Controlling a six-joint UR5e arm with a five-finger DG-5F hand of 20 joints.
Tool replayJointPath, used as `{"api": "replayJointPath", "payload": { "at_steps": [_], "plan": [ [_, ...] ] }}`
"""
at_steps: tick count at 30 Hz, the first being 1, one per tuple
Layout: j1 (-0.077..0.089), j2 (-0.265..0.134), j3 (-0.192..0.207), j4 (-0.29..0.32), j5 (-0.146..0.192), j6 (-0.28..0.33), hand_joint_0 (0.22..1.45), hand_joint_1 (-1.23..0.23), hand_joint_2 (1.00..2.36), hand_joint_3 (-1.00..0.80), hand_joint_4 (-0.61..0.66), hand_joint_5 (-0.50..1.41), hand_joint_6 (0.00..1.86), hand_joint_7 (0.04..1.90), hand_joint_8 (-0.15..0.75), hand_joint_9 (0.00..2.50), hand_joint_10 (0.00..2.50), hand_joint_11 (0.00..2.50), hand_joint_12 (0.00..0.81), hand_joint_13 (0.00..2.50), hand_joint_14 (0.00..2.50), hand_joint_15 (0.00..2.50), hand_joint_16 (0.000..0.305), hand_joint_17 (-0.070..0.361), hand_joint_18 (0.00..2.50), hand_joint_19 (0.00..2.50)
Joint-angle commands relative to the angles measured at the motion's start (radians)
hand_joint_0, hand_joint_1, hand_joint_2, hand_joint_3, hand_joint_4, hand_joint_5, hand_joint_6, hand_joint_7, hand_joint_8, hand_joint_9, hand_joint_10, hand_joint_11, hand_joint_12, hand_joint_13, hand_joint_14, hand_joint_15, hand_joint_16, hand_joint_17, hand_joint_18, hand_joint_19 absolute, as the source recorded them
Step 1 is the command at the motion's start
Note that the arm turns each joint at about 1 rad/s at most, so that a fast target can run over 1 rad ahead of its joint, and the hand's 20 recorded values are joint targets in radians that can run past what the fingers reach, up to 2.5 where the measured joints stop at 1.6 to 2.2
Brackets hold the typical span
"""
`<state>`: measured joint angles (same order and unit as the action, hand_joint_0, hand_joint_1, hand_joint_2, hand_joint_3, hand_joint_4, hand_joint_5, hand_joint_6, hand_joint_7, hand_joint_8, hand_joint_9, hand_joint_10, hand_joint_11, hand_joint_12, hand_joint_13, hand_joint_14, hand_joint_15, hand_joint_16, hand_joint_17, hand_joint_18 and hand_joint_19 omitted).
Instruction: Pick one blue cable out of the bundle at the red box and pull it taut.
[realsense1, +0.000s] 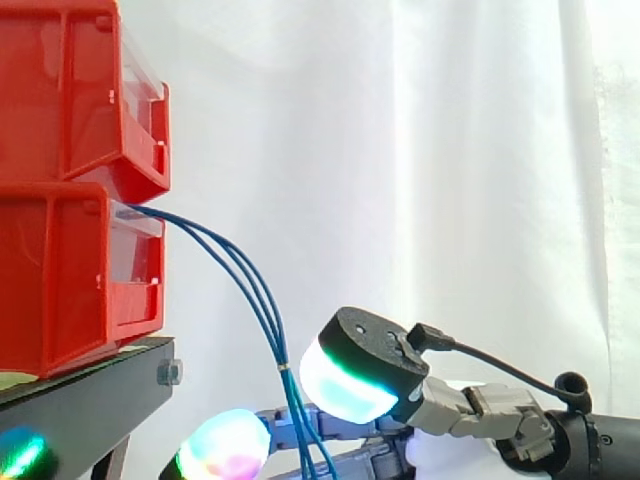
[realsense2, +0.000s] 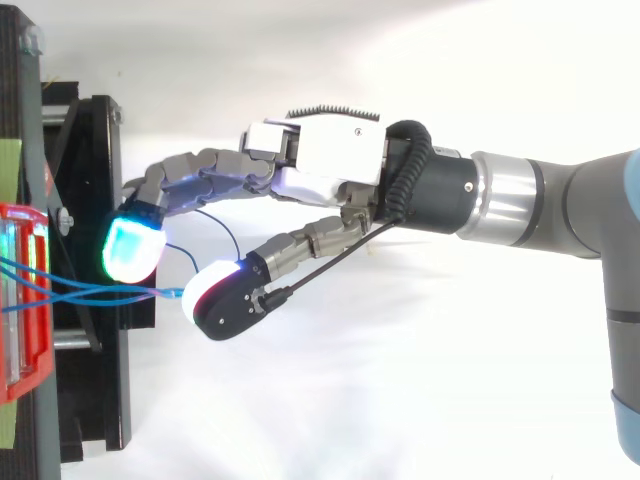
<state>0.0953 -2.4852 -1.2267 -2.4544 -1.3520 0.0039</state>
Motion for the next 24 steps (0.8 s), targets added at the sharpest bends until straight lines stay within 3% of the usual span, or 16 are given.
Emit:
{"api": "replayJointPath", "payload": {
  "at_steps": [1,7,12,24],
  "plan": [
    [-0.002,0.0,0.004,0.003,-0.012,0.002,0.56,-0.72,1.0,-0.5,0.34,-0.12,0.5,1.04,0.337,0.44,0.0,0.15,0.373,0.22,0.0,0.11,0.055,0.124,0.21,0.19],
    [-0.002,0.0,0.004,0.005,-0.039,0.004,0.56,-0.72,1.0,-0.5,0.33,-0.12,0.5,1.06,0.337,0.44,0.0,0.14,0.372,0.23,0.0,0.12,0.055,0.124,0.22,0.19],
    [-0.003,0.0,0.004,0.014,-0.091,-0.001,0.56,-0.72,1.0,-0.5,0.32,-0.12,0.5,1.1,0.338,0.45,0.0,0.15,0.371,0.23,0.0,0.11,0.055,0.123,0.22,0.19],
    [-0.017,0.008,0.006,0.009,-0.105,-0.002,0.59,-0.73,1.0,-0.46,0.25,-0.11,0.5,1.23,0.335,0.45,0.0,0.16,0.368,0.23,0.0,0.12,0.054,0.122,0.23,0.19]
  ]
}}
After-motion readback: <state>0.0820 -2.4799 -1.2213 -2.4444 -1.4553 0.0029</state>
